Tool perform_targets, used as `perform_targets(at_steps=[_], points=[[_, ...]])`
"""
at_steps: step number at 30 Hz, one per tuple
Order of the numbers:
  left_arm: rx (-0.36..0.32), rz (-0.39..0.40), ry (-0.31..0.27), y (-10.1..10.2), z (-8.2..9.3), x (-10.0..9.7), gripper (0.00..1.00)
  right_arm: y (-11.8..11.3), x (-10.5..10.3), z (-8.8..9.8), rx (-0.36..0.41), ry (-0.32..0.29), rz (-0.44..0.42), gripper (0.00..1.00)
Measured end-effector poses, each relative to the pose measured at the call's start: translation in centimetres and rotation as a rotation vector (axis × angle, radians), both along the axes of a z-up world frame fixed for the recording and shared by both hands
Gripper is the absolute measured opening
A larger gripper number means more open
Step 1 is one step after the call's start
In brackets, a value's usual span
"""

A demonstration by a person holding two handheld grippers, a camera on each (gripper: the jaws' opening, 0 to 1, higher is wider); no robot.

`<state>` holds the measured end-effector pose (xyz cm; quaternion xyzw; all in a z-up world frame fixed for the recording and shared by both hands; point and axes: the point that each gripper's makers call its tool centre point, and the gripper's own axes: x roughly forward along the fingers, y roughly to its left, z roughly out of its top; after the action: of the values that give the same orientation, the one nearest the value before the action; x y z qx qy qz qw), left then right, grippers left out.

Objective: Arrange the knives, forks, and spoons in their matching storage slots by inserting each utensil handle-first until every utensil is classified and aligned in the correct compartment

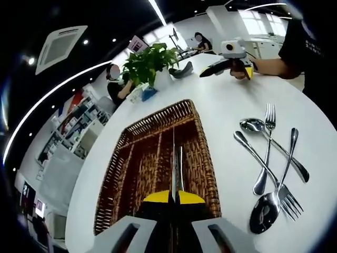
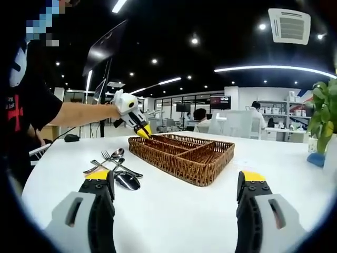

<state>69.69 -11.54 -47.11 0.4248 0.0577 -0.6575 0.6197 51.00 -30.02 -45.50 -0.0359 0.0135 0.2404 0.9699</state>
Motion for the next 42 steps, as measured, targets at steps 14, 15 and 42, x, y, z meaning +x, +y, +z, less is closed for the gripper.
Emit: perform_targets(at_steps=[14, 15, 42], points=[[0.064, -0.036, 0.053, 0.4, -2.7, -0.4, 0.01, 0.1, 0.1, -0.3, -0.006, 0.008, -0.002, 1.0], [0.067, -0.034, 0.058, 0.4, -2.8, -0.4, 0.01, 0.0, 0.1, -0.3, -0.007, 0.008, -0.003, 1.0], [0.15, 0.049, 0.487, 0.6, -5.3, -1.5, 0.04, 0.1, 0.2, -0.7, -0.027, 0.016, -0.001, 0.99]])
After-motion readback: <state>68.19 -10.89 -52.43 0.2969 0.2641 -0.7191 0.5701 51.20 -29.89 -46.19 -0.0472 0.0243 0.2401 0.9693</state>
